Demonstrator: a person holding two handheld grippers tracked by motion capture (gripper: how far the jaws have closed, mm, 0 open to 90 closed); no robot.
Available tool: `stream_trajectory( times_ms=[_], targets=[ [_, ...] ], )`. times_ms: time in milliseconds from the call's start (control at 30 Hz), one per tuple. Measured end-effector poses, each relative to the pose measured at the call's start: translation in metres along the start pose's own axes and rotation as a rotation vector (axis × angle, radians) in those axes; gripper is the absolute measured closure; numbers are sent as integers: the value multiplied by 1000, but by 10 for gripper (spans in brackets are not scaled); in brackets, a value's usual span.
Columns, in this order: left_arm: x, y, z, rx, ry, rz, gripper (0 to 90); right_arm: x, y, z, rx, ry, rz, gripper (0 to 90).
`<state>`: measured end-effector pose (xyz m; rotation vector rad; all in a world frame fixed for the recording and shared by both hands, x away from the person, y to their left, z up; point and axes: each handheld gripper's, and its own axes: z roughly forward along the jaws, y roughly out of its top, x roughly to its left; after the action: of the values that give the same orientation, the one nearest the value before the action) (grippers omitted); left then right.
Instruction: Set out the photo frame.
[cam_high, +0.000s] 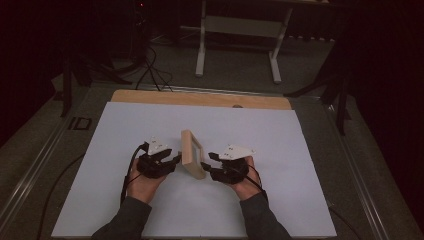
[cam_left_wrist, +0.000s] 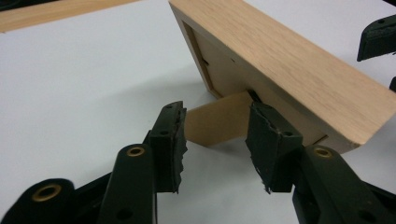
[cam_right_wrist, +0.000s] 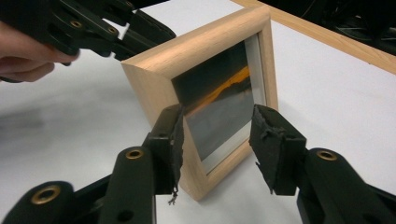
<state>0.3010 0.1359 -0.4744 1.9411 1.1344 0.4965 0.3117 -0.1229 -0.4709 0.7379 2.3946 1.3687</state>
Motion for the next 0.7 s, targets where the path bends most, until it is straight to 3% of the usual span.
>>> stream_trajectory(
  times_ms=[267, 700],
  targets=[
    [5, 4, -9, -25, 4, -27, 496, -3, 0, -2, 2, -13, 13, 519],
    [3, 10, -22, -66, -29, -40, 501, -6, -1, -5, -9, -30, 30, 509]
  ],
)
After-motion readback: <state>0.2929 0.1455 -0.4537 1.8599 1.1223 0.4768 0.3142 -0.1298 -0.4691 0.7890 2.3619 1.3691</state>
